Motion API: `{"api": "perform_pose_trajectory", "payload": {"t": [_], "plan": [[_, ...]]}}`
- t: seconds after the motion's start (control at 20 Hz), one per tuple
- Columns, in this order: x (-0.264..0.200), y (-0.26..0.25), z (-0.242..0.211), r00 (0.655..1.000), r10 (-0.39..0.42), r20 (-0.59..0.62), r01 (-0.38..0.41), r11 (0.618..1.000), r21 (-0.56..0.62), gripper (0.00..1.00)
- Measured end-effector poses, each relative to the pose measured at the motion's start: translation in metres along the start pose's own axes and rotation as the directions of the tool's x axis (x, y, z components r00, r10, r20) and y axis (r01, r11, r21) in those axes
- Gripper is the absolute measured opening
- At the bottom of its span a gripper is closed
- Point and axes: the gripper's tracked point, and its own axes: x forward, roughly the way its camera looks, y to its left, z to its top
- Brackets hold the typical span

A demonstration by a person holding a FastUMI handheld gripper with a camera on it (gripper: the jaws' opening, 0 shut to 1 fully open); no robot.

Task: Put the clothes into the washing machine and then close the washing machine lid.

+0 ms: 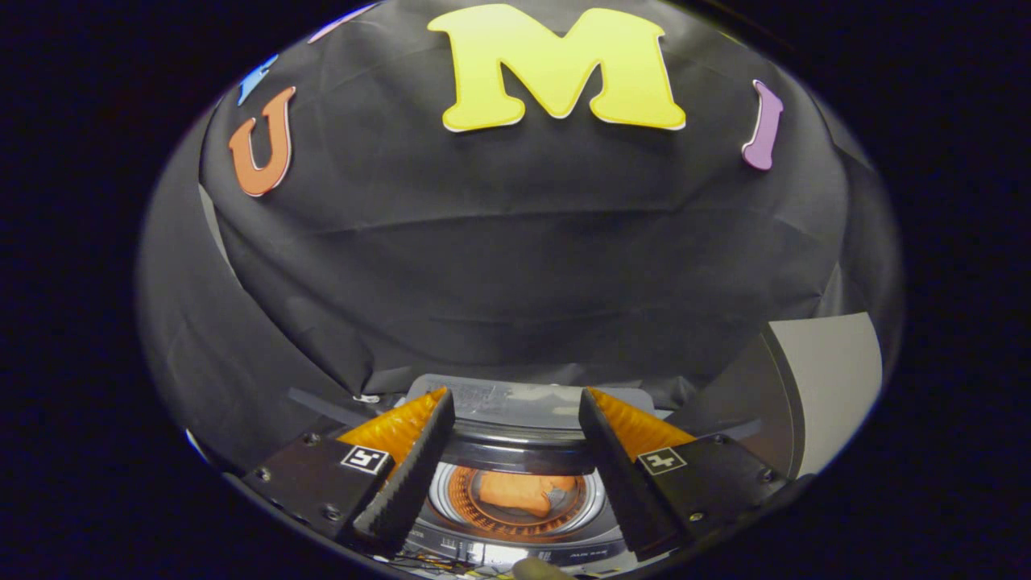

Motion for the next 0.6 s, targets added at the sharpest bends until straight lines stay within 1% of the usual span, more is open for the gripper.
{"api": "perform_pose_trajectory", "payload": {"t": [0.3,0.6], "plan": [[-0.011,0.000,-0.014,1.000,-0.005,0.023,0.006,1.000,-0.010,0.97],[-0.022,0.002,-0.043,1.000,0.003,0.008,-0.002,1.000,-0.019,0.97]]}}
